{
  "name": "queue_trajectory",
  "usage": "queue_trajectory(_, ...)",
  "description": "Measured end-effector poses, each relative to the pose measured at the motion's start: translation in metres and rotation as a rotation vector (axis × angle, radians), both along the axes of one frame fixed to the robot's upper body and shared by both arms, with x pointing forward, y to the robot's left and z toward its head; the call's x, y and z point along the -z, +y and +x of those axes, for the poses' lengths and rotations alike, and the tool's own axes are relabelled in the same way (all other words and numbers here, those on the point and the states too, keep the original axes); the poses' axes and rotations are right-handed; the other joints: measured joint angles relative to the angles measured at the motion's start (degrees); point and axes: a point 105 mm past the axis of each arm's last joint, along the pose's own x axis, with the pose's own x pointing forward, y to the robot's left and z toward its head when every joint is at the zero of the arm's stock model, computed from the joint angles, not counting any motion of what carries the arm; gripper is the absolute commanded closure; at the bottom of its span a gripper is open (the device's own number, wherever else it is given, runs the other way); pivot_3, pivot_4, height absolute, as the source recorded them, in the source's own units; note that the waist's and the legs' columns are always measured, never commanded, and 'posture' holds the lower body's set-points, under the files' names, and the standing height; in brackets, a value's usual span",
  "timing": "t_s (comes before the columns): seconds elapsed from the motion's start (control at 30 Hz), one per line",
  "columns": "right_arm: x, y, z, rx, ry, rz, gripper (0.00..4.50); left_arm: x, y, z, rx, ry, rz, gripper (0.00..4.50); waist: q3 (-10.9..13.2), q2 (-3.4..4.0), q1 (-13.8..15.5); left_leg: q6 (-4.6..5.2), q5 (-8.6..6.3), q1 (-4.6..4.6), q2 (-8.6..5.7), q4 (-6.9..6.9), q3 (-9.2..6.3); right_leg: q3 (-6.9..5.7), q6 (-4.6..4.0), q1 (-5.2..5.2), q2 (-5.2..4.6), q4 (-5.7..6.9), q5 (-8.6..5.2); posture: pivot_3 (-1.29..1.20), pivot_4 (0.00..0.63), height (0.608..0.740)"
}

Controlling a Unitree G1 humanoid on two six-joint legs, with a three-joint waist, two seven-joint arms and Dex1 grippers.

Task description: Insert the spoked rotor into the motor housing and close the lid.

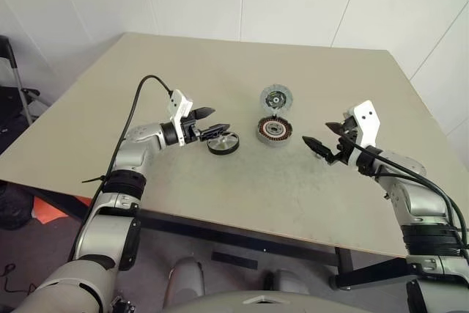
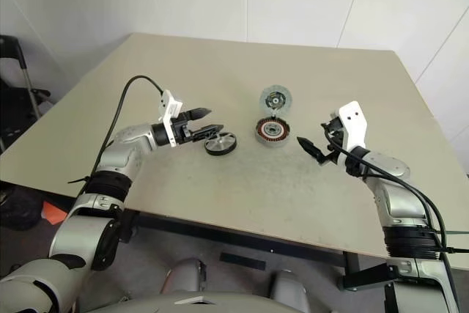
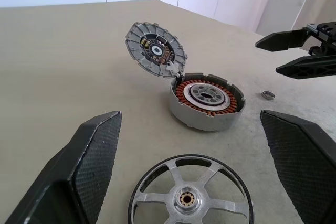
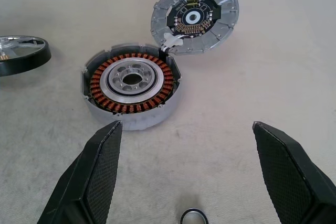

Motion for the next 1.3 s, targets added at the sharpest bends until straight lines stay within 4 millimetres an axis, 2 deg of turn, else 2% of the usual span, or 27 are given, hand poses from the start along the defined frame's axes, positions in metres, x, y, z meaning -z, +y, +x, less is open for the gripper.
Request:
queue_trajectory(0.53,0.002,-0.002,0.0,0.01,0.002,-0.021,0.0,0.005,-0.004,0.0,0.006,-0.003,0.02,0.03,0.0,0.0,0.01,0.0,0.0,0.0,0.0,0.01,0.0,0.0,0.0,0.0,0.0,0.02,0.0,0.0,0.0,0.74)
queue_trajectory(0.63,0.002,-0.004,0.001,0.03,-0.001,-0.028,0.62,0.006,-0.006,-0.001,0.01,0.001,0.017,0.0,0.0,0.0,0.01,0.0,0.0,0.0,0.0,0.02,0.0,0.0,0.0,0.0,0.0,0.02,0.0,0.0,0.0,0.74)
queue_trajectory(0.7,0.003,-0.006,0.001,0.041,0.0,-0.035,1.29,0.007,-0.007,-0.001,0.011,0.005,0.018,0.0,0.0,0.0,0.01,0.0,0.0,0.01,0.0,0.02,0.0,0.0,0.0,0.0,0.0,0.03,0.0,0.0,0.0,0.74)
queue_trajectory(1.0,0.039,-0.023,-0.023,0.082,0.136,-0.064,1.29,0.008,-0.006,0.0,0.005,0.007,0.02,0.0,0.0,0.0,0.04,0.02,-0.01,0.04,0.0,0.02,0.0,0.0,0.0,0.04,-0.01,0.02,0.0,0.0,0.0,0.74)
queue_trajectory(1.3,0.037,-0.023,-0.018,0.105,0.123,-0.061,1.29,0.01,-0.005,0.001,-0.008,0.004,0.025,0.0,0.0,0.0,-0.04,0.01,0.0,0.09,0.0,0.03,0.0,0.0,-0.02,0.08,-0.01,0.03,0.01,0.0,0.0,0.74)
